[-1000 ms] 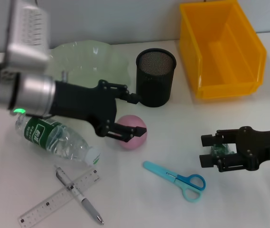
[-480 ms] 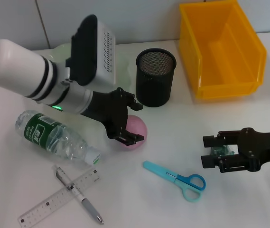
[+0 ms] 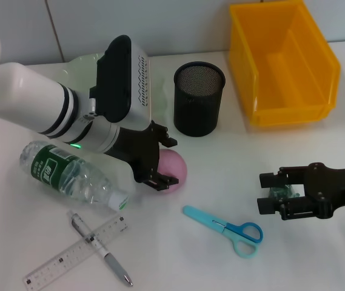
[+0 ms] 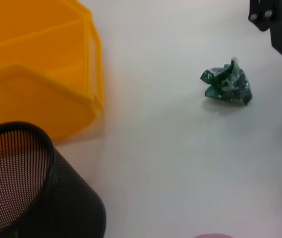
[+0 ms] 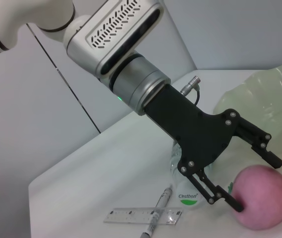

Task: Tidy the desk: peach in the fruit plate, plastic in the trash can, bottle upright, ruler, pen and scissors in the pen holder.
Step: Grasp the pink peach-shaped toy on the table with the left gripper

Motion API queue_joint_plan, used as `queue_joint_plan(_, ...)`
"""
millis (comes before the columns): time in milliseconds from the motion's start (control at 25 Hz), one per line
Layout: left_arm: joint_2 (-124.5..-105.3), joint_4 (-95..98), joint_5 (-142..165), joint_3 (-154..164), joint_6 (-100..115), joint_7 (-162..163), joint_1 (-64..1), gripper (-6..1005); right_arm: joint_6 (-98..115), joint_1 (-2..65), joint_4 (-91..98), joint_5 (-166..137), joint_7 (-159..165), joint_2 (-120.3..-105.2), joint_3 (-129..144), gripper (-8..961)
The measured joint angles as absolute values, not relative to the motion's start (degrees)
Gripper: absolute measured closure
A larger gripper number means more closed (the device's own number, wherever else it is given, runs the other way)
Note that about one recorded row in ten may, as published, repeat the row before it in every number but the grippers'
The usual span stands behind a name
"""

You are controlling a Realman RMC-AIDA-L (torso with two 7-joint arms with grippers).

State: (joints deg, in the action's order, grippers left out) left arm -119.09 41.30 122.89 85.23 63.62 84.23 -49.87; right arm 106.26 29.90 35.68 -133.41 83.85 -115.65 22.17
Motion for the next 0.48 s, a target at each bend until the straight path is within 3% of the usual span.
queue_joint_plan(320,-119.09,41.2,122.9,86.8,62.6,84.1,-49.6,285,106.3,29.8,35.7,-133.4,83.8,-115.65,22.1,219)
queue_joint_plan(480,-119.09,41.7,122.2,86.8,63.3,84.3,-49.5,449,106.3,29.8,35.7,-133.4,83.8,-115.55,22.2,219)
